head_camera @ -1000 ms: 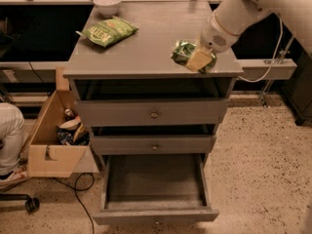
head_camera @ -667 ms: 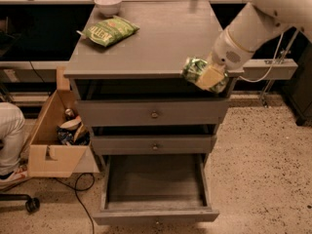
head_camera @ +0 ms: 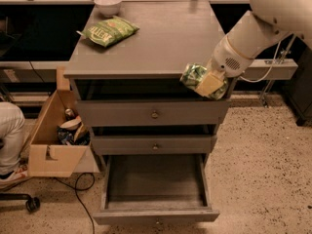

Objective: Place green can into bottom drawer

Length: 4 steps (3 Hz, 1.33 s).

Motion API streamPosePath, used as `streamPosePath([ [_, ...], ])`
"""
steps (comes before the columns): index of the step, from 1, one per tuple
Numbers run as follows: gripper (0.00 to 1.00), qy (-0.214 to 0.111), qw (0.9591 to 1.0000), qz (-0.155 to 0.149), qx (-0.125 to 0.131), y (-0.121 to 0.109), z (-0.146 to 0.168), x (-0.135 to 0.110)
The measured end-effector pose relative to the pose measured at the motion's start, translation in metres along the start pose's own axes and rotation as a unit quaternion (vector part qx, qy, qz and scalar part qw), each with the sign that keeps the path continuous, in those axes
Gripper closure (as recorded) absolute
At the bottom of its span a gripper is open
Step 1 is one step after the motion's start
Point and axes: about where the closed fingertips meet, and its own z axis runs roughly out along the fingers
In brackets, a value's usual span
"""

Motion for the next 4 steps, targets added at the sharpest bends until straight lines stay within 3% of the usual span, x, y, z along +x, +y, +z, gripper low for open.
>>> streamPosePath([
  [1, 1.00, -0.029, 0.9979, 0.048, -0.033, 0.018, 0.035, 0.031],
  [2, 1.00, -0.070, 0.9891, 0.110, -0.068, 0.045, 0.085, 0.066],
  [3, 1.00, -0.112, 0.9746, 0.161, -0.108, 0.074, 0.147, 0.089],
  [4, 1.00, -0.130, 0.9548, 0.205, -0.172, 0.105, 0.229, 0.104],
])
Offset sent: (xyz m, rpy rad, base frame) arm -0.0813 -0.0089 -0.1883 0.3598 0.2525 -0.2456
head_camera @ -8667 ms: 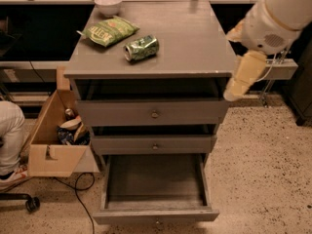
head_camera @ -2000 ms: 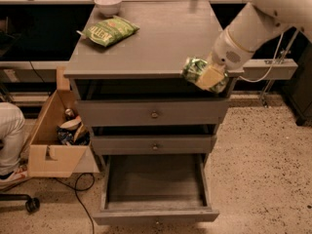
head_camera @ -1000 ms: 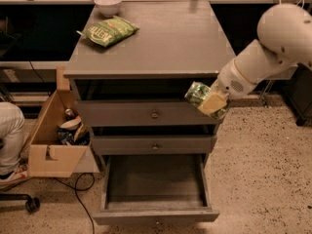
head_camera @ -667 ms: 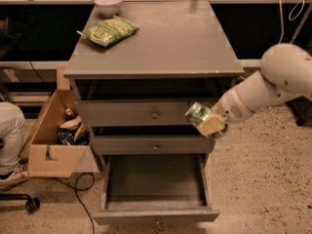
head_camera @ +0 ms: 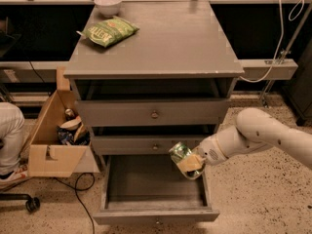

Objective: Place green can into bottom drawer

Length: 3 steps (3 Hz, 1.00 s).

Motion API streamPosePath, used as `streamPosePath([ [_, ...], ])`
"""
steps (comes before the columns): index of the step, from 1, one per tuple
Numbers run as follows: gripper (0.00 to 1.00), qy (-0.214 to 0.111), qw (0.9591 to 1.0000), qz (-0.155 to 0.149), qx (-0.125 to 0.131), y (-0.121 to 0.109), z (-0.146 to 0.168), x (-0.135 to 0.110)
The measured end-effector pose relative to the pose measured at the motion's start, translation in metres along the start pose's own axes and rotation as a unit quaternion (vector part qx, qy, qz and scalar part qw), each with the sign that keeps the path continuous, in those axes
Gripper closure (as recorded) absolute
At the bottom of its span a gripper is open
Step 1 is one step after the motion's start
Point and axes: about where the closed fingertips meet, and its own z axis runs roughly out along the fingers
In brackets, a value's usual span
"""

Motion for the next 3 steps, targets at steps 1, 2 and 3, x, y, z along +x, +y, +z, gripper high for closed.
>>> streamPosePath([
  [1, 1.00, 0.000, 1.0000, 0.000, -0.001, 0.000, 0.001, 0.001],
  [2, 1.00, -0.001, 1.0000, 0.004, 0.004, -0.026, 0.025, 0.017],
  [3, 1.00, -0.002, 0.9999, 0.004, 0.012, -0.070, 0.065, 0.043],
])
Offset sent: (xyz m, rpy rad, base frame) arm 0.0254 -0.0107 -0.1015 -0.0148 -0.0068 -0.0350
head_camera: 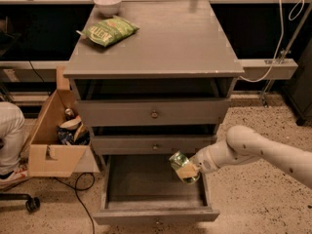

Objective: Place green can into bottom drawer

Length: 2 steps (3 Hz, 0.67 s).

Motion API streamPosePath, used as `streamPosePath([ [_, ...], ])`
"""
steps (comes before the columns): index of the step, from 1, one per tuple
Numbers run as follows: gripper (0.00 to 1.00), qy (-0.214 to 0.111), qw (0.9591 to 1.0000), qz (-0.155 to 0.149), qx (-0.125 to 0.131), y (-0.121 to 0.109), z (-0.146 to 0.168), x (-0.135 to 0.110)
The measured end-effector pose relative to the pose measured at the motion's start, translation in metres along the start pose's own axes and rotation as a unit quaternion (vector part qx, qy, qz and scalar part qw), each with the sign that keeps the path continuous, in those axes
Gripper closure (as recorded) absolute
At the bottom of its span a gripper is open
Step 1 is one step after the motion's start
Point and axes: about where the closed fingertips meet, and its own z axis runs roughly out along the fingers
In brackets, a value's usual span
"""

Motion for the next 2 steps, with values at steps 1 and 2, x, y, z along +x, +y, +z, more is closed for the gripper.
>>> streamPosePath([
  [1, 1.00, -0.012, 0.9998, 0.011, -0.006, -0.040, 0.046, 0.029],
  [2, 1.00, -0.012, 0.9996, 0.025, -0.009, -0.072, 0.091, 0.055],
])
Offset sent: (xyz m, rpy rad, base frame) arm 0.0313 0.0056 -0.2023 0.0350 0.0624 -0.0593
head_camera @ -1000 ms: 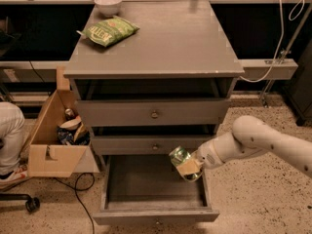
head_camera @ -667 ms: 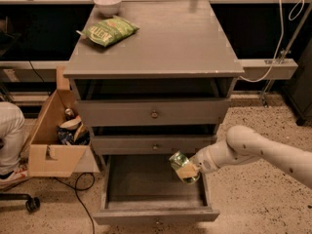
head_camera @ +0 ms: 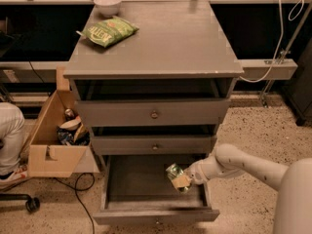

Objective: Place green can into bottom drawer

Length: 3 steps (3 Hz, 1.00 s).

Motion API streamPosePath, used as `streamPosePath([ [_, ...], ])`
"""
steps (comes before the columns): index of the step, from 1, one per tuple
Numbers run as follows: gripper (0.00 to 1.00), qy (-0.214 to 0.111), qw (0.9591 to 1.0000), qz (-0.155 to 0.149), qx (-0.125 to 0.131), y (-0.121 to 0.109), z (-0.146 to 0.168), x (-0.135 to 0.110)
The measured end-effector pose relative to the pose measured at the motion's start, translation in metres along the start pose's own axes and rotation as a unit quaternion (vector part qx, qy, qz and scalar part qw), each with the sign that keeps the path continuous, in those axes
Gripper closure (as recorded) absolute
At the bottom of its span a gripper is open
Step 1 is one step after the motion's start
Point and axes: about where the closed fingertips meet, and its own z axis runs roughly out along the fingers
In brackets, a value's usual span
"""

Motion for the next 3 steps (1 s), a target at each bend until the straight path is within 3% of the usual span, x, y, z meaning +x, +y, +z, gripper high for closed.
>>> streamPosePath([
  [3, 1.00, 0.004, 0.9978, 0.066, 0.006, -0.069, 0.091, 0.053],
])
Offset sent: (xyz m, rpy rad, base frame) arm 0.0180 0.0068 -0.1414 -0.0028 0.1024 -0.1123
